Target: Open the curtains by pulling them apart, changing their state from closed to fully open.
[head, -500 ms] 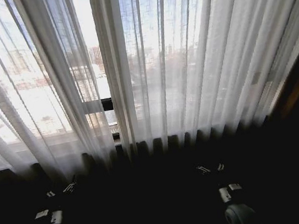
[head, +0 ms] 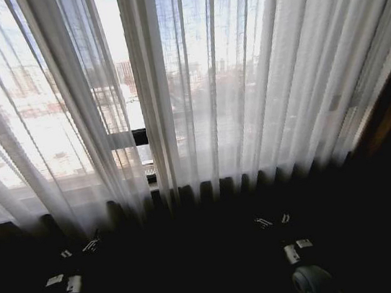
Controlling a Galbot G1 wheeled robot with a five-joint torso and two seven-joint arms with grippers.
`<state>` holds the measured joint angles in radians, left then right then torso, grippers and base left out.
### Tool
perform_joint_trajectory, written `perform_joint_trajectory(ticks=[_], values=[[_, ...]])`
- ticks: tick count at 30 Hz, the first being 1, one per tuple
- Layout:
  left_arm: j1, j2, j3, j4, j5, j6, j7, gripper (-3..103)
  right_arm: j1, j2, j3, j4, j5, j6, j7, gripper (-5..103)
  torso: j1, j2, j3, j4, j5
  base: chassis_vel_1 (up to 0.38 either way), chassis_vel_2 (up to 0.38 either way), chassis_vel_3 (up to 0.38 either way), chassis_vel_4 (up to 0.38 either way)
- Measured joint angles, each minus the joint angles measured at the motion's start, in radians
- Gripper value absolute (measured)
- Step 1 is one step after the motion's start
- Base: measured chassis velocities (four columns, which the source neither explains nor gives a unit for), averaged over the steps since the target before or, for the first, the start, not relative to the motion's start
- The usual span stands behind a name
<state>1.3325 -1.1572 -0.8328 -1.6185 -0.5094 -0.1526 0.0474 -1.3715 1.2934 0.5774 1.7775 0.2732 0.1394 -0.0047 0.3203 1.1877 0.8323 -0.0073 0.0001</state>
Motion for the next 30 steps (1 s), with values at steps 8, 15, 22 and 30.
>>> perform_joint_trajectory(ticks=[8, 15, 22, 30], values=[[0.0, 0.0, 0.0, 0.0, 0.0, 0.0, 0.0, 100, -0.005, 0.003, -0.002, 0.006, 0.0, 0.011, -0.014, 100, 0.0, 0.0, 0.0, -0.0003, 0.0, -0.209, 0.204, 0.204, -0.21], [0.0, 0.0, 0.0, 0.0, 0.0, 0.0, 0.0, 100, -0.017, 0.01, -0.004, 0.028, 0.001, 0.023, -0.021, 100, 0.001, 0.0, 0.0, -0.0002, 0.0, -0.305, 0.328, 0.317, -0.327], [0.0, 0.0, 0.0, 0.0, 0.0, 0.0, 0.0, 100, -0.023, 0.018, -0.006, 0.033, -0.005, 0.033, -0.022, 100, 0.0, 0.0, 0.0, 0.0001, -0.0002, -0.357, 0.348, 0.366, -0.367], [0.0, 0.0, 0.0, 0.0, 0.0, 0.0, 0.0, 100, -0.024, 0.024, -0.012, 0.032, -0.01, 0.057, -0.027, 100, 0.0, 0.0, 0.0, -0.0001, -0.0002, -0.304, 0.327, 0.309, -0.339]])
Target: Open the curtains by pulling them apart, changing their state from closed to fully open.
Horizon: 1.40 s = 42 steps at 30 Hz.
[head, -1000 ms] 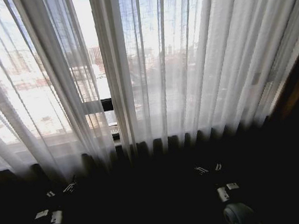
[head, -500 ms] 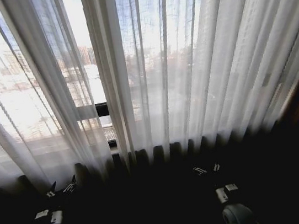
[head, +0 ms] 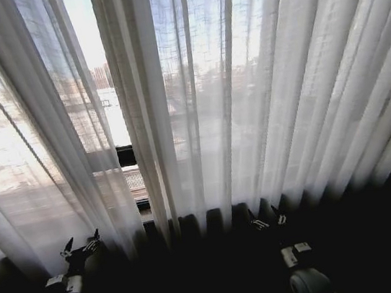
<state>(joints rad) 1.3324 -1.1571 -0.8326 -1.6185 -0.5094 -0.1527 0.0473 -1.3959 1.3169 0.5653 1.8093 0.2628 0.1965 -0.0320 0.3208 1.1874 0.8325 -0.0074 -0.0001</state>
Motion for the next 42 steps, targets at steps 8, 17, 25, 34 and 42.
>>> perform_joint_trajectory(ticks=[8, 17, 25, 34, 42], values=[[0.0, 0.0, 0.0, 0.0, 0.0, 0.0, 0.0, 100, 0.044, -0.011, -0.027, -0.026, -0.055, -0.007, 0.007, 100, 0.001, 0.0, 0.0, -0.0004, 0.0, -0.122, 0.107, 0.1, -0.096], [0.0, 0.0, 0.0, 0.0, 0.0, 0.0, 0.0, 100, 0.19, -0.017, -0.157, -0.176, -0.073, 0.014, 0.053, 100, -0.001, 0.001, 0.0, -0.0001, 0.0002, 0.026, -0.026, -0.021, 0.024], [0.0, 0.0, 0.0, 0.0, 0.0, 0.0, 0.0, 100, 0.374, 0.028, -0.244, -0.366, -0.072, 0.021, 0.072, 100, 0.0, 0.0, 0.0, 0.0001, 0.0002, 0.0, 0.0, 0.0, 0.0], [0.0, 0.0, 0.0, 0.0, 0.0, 0.0, 0.0, 100, 0.477, 0.01, -0.239, -0.441, -0.024, -0.007, 0.093, 100, 0.0, 0.0, 0.0, 0.0, 0.0002, 0.0, 0.0, 0.0, 0.0], [0.0, 0.0, 0.0, 0.0, 0.0, 0.0, 0.0, 100, 0.545, -0.021, -0.228, -0.489, -0.012, -0.025, 0.102, 100, 0.0, 0.0, 0.0, 0.0, 0.0002, 0.0, 0.0, 0.0, 0.0]])
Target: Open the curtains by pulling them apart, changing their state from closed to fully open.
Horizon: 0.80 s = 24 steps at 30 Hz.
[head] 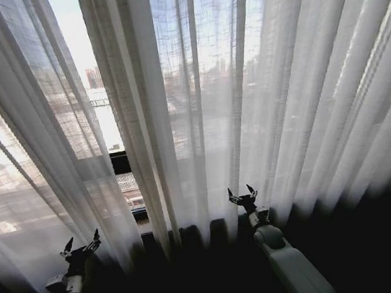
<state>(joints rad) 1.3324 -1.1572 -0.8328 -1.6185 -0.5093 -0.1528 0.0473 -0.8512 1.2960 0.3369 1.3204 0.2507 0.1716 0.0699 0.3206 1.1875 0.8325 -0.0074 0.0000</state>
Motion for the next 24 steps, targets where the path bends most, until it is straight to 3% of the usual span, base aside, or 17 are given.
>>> perform_joint_trajectory(ticks=[17, 19, 23, 24], values=[[0.0, 0.0, 0.0, 0.0, 0.0, 0.0, 0.0, 100, 0.163, 0.011, -0.107, -0.124, 0.001, 0.008, -0.029, 101, 0.0, 0.0, 0.0, 0.0, 0.0, 0.0, 0.0, 0.0, 0.0], [0.0, 0.0, 0.0, 0.0, 0.0, 0.0, 0.0, 100, 0.163, 0.008, -0.119, -0.124, 0.002, 0.009, -0.034, 97, 0.0, 0.0, 0.0, 0.0, 0.0, 0.0, 0.0, 0.0, 0.0], [0.0, 0.0, 0.0, 0.0, 0.0, 0.0, 0.0, 100, 0.153, 0.003, -0.136, -0.109, 0.004, 0.012, -0.04, 77, 0.0, 0.0, 0.0, 0.0001, 0.0, 0.0, 0.0, 0.0, 0.0], [0.0, 0.0, 0.0, 0.0, 0.0, 0.0, 0.0, 100, 0.151, 0.003, -0.136, -0.106, 0.004, 0.012, -0.04, 77, 0.0, 0.0, 0.0, 0.0, 0.0, 0.0, 0.0, 0.0, 0.0]])
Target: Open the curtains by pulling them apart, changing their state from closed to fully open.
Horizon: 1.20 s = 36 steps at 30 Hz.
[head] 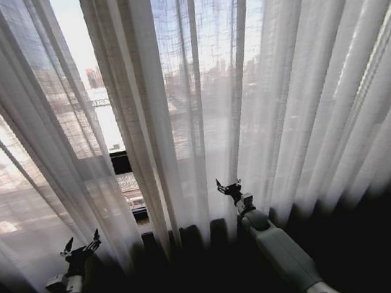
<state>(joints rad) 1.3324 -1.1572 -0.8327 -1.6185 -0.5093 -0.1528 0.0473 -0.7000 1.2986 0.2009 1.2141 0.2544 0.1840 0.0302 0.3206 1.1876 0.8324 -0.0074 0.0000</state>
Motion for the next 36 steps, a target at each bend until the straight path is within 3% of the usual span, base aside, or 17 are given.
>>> perform_joint_trajectory(ticks=[1, 5, 7, 14, 15, 16, 20, 26, 36], values=[[0.0, 0.0, 0.0, 0.0, 0.0, 0.0, 0.0, 100, 0.0, 0.0, 0.0, 0.0, 0.0, 0.0, 0.0, 77, 0.0, 0.0, 0.0, 0.0, 0.0, 0.0, 0.0, 0.0, 0.0], [0.0, 0.0, 0.0, 0.0, 0.0, 0.0, 0.0, 100, -0.022, -0.012, -0.004, 0.028, 0.002, 0.0, 0.0, 54, 0.0, 0.0, 0.0, -0.0001, 0.0, 0.0, 0.0, 0.0, 0.0], [0.0, 0.0, 0.0, 0.0, 0.0, 0.0, 0.0, 100, -0.026, -0.015, -0.005, 0.033, 0.003, 0.0, 0.0, 54, 0.0, 0.0, 0.0, -0.0001, 0.0, 0.0, 0.0, 0.0, 0.0], [0.0, 0.0, 0.0, 0.0, 0.0, 0.0, 0.0, 100, -0.031, -0.02, -0.006, 0.039, 0.013, -0.001, -0.004, 22, 0.0, 0.0, 0.0, -0.0001, 0.0, 0.0, 0.0, 0.0, 0.0], [0.0, 0.0, 0.0, 0.0, 0.0, 0.0, 0.0, 100, -0.031, -0.02, -0.006, 0.039, 0.013, -0.001, -0.004, 22, 0.0, 0.0, 0.0, -0.0001, 0.0, 0.0, 0.0, 0.0, 0.0], [0.0, 0.0, 0.0, 0.0, 0.0, 0.0, 0.0, 100, -0.031, -0.019, -0.006, 0.039, 0.024, 0.007, -0.019, 22, 0.0, 0.0, 0.0, -0.0001, 0.0, 0.0, 0.0, 0.0, 0.0], [0.0, 0.0, 0.0, 0.0, 0.0, 0.0, 0.0, 100, -0.031, -0.013, -0.005, 0.042, 0.036, 0.044, -0.082, 3, 0.0, 0.0, 0.0, 0.0001, 0.0, 0.0, 0.0, 0.0, 0.0], [0.0, 0.0, 0.0, 0.0, 0.0, 0.0, 0.0, 100, -0.027, -0.002, -0.003, 0.039, 0.047, 0.055, -0.129, 0, 0.0, 0.0, 0.0, 0.0001, 0.0, 0.0, 0.0, 0.0, 0.0], [0.0, 0.0, 0.0, 0.0, 0.0, 0.0, 0.0, 100, -0.043, -0.027, 0.004, 0.049, 0.049, 0.044, -0.132, 0, 0.0, 0.0, 0.0, 0.0, 0.0, -0.015, -0.012, 0.019, 0.017]])
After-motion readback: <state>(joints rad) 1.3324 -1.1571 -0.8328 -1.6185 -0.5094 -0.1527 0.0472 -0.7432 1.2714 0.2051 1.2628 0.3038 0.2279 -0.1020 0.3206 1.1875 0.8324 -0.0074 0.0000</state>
